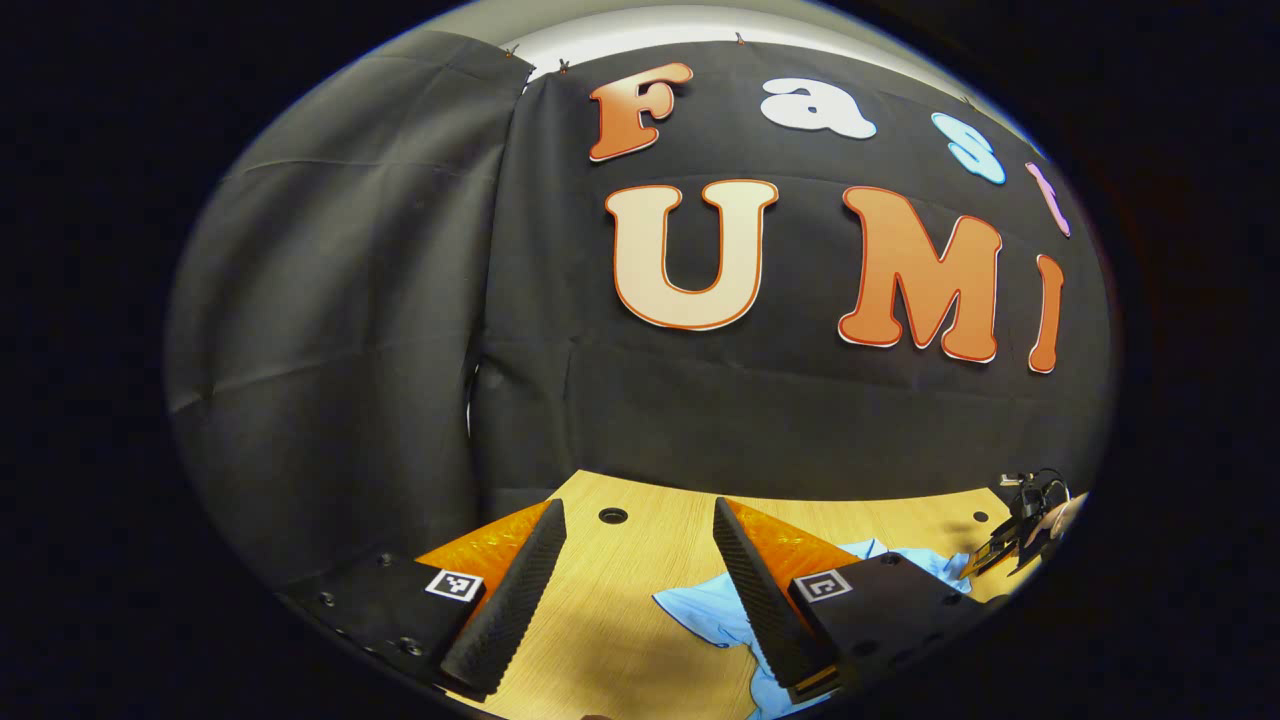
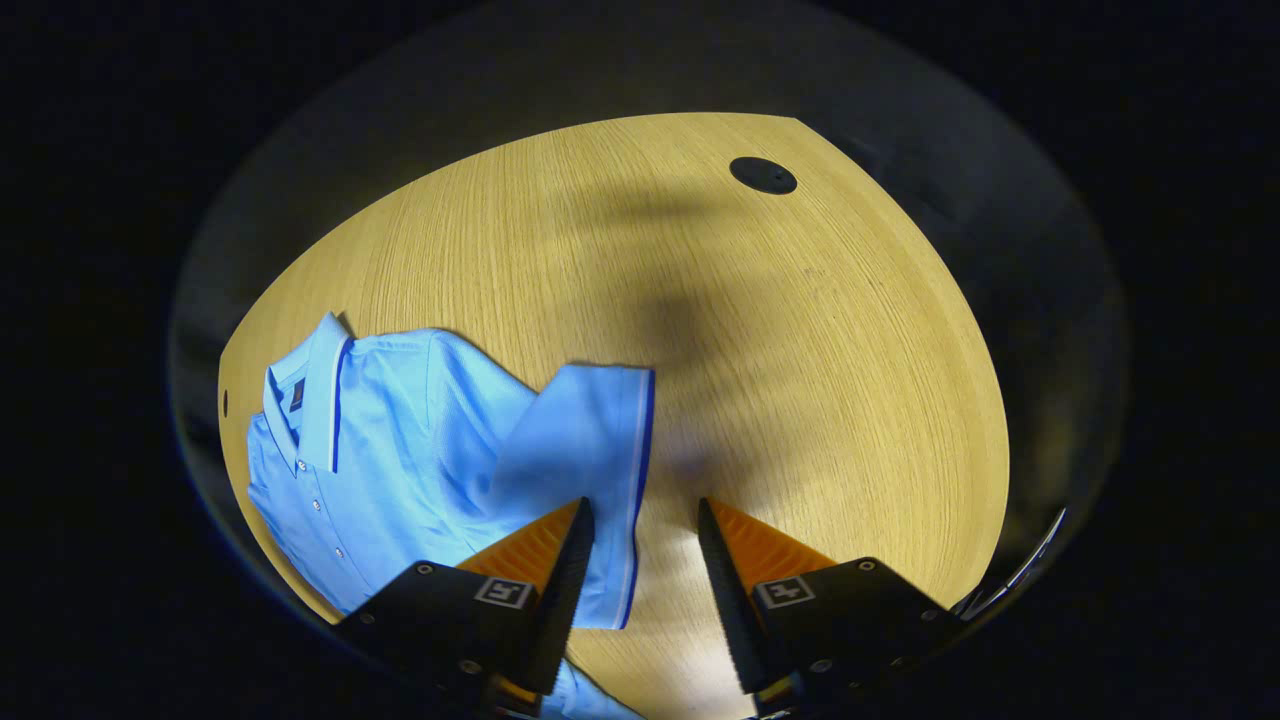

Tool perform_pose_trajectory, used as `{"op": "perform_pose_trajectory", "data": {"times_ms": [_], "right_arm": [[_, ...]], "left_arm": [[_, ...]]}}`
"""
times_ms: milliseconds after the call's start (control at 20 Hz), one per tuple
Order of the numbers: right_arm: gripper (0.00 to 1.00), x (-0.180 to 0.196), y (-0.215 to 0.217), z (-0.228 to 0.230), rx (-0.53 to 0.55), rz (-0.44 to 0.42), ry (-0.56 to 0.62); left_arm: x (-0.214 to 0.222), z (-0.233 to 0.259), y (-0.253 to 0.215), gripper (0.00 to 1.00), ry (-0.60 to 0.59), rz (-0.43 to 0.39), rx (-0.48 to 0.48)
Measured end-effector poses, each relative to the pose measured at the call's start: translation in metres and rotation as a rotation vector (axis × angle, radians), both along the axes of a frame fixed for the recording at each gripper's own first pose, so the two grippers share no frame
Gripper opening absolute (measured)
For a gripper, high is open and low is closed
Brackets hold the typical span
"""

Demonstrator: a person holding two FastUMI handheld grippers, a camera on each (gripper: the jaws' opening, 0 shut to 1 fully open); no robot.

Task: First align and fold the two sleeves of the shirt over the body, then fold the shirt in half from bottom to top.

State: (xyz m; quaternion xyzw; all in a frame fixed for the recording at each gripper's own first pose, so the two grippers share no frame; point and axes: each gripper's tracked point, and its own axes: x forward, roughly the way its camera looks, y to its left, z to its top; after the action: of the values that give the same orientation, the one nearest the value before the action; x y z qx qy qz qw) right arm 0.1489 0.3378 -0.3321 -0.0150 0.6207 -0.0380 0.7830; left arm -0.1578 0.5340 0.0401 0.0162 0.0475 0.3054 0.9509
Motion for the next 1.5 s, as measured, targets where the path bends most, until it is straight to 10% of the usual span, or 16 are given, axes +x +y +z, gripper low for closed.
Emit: {"op": "perform_pose_trajectory", "data": {"times_ms": [200,400,1500], "right_arm": [[0.18,0.004,-0.003,0.005,0.008,-0.002,-0.019],[0.03,0.005,0.002,0.008,-0.004,0.042,-0.058],[0.02,-0.023,0.165,0.112,0.14,0.428,-0.224]], "left_arm": [[-0.004,0.0,0.004,0.95,0.005,0.016,0.0],[-0.012,0.0,0.009,0.95,0.016,0.045,0.001],[-0.027,0.012,0.005,0.95,0.009,0.077,0.01]]}}
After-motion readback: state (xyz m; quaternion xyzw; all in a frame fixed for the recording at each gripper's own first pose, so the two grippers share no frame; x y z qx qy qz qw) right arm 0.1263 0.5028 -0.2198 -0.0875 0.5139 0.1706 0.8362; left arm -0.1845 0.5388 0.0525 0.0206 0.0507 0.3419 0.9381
